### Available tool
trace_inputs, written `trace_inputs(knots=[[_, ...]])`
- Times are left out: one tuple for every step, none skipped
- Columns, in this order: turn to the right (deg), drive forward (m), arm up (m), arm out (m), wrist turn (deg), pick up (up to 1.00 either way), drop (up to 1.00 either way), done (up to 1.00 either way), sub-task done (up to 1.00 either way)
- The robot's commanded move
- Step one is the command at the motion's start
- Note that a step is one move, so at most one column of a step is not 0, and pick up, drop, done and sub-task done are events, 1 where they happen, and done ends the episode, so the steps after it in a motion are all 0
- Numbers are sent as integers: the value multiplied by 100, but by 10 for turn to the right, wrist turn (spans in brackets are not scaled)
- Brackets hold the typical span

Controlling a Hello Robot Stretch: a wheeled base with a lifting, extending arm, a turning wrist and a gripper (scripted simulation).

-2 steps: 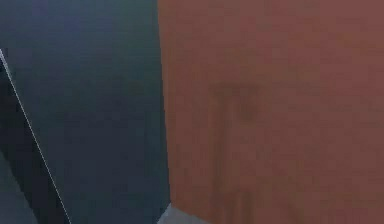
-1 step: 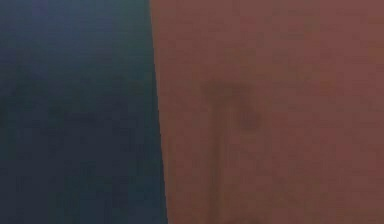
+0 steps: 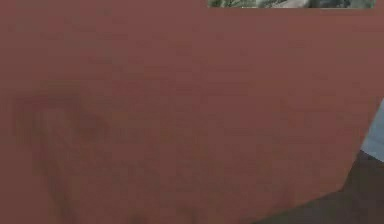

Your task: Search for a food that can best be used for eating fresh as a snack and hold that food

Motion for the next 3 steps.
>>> trace_inputs(knots=[[450, 0, 0, 0, 0, 0, 0, 0, 0], [210, 0, 0, 0, 0, 0, 0, 0, 0], [0, 55, 0, 0, 0, 0, 0, 0, 0]])
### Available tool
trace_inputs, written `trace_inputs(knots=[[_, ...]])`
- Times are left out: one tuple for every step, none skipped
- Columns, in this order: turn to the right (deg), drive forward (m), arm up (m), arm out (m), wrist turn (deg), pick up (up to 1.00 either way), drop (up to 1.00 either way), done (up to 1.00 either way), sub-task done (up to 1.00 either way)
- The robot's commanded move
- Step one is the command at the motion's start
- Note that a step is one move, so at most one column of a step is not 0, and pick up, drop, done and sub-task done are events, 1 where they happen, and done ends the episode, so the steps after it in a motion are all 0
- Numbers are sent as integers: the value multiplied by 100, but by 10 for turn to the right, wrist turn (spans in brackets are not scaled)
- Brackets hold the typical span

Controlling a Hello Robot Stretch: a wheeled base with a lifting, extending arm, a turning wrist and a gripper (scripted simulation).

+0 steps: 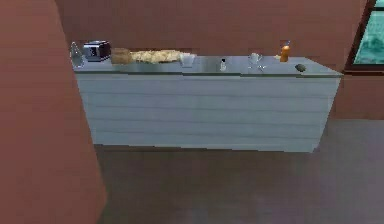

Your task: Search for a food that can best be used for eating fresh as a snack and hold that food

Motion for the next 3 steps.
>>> trace_inputs(knots=[[450, 0, 0, 0, 0, 0, 0, 0, 0], [150, 0, 0, 0, 0, 0, 0, 0, 0], [0, 65, 0, 0, 0, 0, 0, 0, 0]])
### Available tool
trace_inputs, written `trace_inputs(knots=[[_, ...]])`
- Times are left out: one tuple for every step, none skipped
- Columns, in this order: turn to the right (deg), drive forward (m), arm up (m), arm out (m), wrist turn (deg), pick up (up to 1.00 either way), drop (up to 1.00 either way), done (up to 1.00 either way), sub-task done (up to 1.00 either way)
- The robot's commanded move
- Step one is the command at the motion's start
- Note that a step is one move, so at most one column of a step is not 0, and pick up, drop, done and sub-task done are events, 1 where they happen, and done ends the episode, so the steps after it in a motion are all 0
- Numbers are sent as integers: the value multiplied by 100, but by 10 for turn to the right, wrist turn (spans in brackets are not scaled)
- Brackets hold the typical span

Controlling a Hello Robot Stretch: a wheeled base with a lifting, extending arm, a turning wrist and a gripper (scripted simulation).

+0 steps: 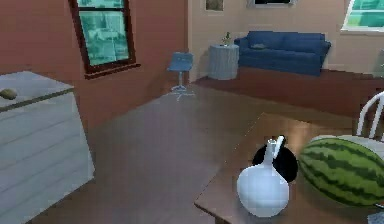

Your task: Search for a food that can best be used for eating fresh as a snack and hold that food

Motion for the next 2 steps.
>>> trace_inputs(knots=[[-450, 0, 0, 0, 0, 0, 0, 0, 0], [0, 0, 50, 0, 0, 0, 0, 0, 0]])
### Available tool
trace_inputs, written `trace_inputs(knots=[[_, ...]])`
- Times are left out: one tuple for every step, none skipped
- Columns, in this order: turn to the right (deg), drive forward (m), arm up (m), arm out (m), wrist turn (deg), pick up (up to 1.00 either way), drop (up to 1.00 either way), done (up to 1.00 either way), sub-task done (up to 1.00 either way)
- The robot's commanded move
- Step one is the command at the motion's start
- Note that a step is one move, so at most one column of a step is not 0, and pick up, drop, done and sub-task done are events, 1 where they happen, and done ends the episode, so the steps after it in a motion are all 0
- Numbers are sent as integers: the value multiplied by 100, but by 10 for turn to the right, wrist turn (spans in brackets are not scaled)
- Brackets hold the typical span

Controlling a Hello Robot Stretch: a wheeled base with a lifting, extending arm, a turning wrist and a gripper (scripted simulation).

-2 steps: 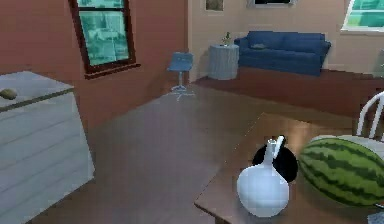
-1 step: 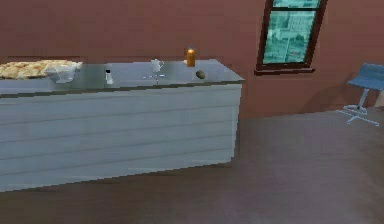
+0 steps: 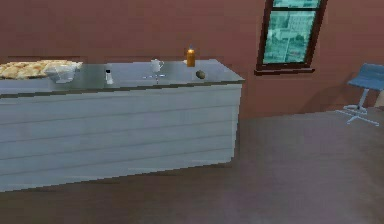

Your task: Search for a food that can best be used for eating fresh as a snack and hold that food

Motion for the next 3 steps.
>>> trace_inputs(knots=[[0, 0, 38, 0, 0, 0, 0, 0, 0], [0, 0, 0, 44, 0, 0, 0, 0, 0], [0, 0, 0, 0, 450, 0, 0, 0, 0]])
